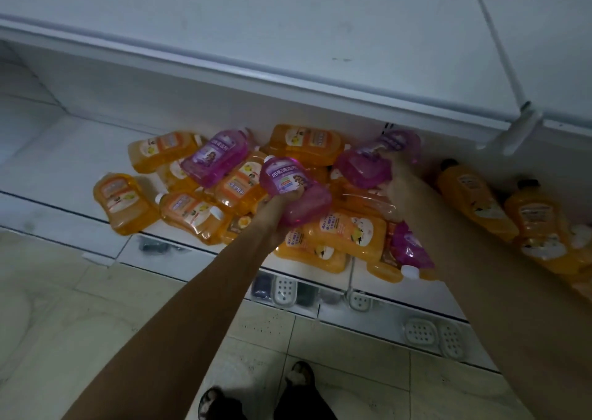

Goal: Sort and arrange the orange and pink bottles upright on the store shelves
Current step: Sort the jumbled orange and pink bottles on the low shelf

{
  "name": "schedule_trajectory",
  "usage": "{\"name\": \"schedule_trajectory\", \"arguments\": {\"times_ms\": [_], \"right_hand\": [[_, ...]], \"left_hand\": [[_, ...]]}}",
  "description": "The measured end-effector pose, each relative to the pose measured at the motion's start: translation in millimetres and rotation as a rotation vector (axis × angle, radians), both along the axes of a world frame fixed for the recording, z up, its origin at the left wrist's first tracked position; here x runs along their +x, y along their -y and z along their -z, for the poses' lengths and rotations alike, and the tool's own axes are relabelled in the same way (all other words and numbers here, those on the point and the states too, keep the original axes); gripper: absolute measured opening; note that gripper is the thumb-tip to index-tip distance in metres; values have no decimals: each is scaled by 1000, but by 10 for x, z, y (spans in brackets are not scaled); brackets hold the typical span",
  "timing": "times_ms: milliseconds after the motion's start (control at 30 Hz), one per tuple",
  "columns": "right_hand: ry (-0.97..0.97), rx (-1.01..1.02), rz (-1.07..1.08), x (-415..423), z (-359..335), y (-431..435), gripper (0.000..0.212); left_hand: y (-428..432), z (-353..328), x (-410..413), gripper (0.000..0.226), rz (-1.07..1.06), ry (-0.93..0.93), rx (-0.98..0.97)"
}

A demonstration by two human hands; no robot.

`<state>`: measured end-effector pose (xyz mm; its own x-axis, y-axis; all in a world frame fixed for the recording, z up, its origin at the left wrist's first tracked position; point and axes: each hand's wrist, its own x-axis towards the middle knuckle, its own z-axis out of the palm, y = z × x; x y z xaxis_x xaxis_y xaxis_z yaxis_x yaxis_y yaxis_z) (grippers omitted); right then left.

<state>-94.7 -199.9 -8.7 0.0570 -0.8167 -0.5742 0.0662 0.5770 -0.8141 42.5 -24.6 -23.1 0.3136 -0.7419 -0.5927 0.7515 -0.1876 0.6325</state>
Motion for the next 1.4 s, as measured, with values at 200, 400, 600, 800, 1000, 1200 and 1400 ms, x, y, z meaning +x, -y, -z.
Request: {"name": "schedule_trajectory", "arguments": {"times_ms": [200,400,600,800,1000,1200,1400], "right_hand": [[448,-52,-95,78,-509,-680,21],[516,38,-504,1028,-702,-1450,30],[314,-277,-839,2395,-896,-2590,59],[393,-377,-1167,3517,-1177,-3824,55],[390,-532,-1302,4348,-1482,-4359,69],[373,-727,-1182,5234,-2174,-4059,89],[398,-808,-949,5921,-2913,-3339,93]], "left_hand": [[-486,-318,161,27,-84,44,4],[-1271,-697,812,17,-330,291,70],[-2917,-1094,1673,39,-553,688,157],[-4542,-1505,2260,32,-689,830,290],[-5078,-1855,2839,87,-619,919,339],[-4594,-2283,3798,84,-613,1032,168],[-3941,-2789,4748,83,-577,1104,38]]}}
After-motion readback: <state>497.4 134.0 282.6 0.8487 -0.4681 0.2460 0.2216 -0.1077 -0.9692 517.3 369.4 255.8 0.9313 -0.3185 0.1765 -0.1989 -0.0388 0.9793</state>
